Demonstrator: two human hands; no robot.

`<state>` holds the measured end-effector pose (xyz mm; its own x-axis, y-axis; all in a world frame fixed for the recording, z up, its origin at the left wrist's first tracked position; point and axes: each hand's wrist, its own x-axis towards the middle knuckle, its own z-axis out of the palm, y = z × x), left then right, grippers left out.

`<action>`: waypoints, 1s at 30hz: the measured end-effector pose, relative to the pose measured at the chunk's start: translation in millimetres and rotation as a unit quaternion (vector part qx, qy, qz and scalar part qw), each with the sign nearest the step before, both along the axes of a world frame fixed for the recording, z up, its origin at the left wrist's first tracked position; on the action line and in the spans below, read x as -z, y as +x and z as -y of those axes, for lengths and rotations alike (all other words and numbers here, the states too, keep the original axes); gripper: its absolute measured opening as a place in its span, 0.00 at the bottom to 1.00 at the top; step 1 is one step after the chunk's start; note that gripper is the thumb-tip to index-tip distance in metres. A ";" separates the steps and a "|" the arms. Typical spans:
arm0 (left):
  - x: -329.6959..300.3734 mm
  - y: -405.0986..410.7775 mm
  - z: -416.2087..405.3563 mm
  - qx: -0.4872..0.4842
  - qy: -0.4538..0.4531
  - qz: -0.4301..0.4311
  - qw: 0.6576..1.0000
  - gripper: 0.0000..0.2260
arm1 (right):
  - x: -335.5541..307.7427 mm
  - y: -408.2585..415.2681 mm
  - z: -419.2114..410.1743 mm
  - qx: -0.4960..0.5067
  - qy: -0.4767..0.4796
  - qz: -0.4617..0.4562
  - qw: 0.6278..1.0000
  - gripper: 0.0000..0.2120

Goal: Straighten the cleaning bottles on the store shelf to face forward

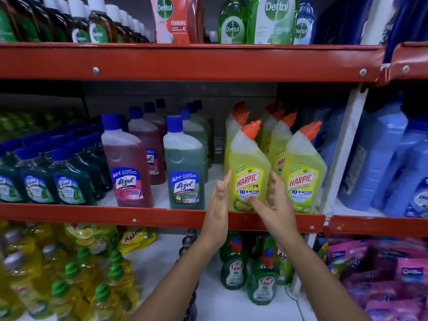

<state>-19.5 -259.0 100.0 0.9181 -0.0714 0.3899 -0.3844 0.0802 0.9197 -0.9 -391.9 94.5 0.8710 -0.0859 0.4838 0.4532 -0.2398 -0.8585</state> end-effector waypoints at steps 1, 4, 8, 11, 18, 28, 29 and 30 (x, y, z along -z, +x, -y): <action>1.2 0.1 1.9 -0.008 -0.005 0.002 1.000 0.49 | -0.3 1.4 1.6 -0.007 0.000 -0.001 1.000 0.35; 3.1 2.7 4.1 -0.021 -0.018 0.000 1.000 0.51 | 0.7 5.5 5.4 -0.020 0.001 -0.003 1.000 0.34; 1.9 5.4 2.6 -0.022 -0.026 0.005 0.999 0.54 | 3.0 7.5 7.2 -0.030 -0.004 0.001 1.000 0.34; 2.6 4.3 2.5 -0.024 -0.022 0.014 0.999 0.54 | 4.5 7.9 7.7 -0.035 -0.009 0.009 0.999 0.34; 2.0 2.7 2.4 -0.028 -0.023 0.017 0.999 0.54 | 6.3 7.0 10.3 -0.051 -0.011 0.009 0.999 0.37; 4.2 3.1 9.0 -0.081 -0.014 0.011 0.997 0.44 | 2.2 -0.9 7.2 -0.044 -0.063 -0.008 0.997 0.47; 4.8 3.1 10.3 -0.089 -0.008 0.017 0.996 0.40 | 3.4 -1.8 6.5 -0.037 -0.084 0.002 0.996 0.47; 2.1 -0.1 11.8 -0.112 0.007 0.028 0.993 0.34 | 0.5 -8.0 5.2 -0.016 -0.108 0.017 0.994 0.46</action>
<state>-19.6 -270.7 97.9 0.8881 0.1261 0.4421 -0.4426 -0.0256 0.8964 -8.8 -397.2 94.0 0.8542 0.0509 0.5174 0.4920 -0.4009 -0.7728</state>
